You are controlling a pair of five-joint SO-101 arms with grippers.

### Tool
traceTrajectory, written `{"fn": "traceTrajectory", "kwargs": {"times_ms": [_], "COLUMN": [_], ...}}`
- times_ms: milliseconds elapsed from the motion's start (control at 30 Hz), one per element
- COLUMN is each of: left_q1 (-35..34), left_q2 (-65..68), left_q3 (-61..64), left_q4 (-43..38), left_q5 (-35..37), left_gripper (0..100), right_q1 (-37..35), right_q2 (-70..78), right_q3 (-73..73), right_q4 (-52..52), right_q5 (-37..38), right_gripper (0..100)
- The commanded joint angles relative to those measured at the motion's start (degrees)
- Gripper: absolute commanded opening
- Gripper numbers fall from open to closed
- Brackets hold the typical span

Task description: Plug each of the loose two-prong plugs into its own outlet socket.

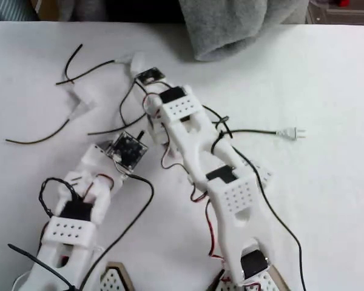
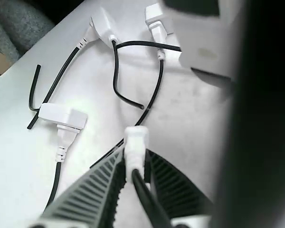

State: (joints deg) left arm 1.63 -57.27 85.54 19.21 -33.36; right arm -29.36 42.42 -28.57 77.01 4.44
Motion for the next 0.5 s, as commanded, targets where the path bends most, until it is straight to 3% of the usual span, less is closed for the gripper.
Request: {"fn": "traceTrajectory", "kwargs": {"times_ms": [0, 267, 467], "left_q1": [-0.3, -0.3, -0.2], "left_q2": [-1.5, -1.5, -1.5], "left_q3": [-0.2, -0.2, -0.2], "left_q4": [-1.9, -1.9, -2.0], "left_q5": [0.3, 0.2, 0.2], "left_gripper": [2, 2, 2], "right_q1": [1.1, 5.6, 5.0], "right_q2": [-0.2, -0.2, -0.4], "right_q3": [-4.0, -6.6, -7.0], "right_q4": [2.8, 6.8, 4.1], "right_q5": [-8.4, -33.0, -50.4], "right_gripper": [3.6, 6.7, 6.6]}}
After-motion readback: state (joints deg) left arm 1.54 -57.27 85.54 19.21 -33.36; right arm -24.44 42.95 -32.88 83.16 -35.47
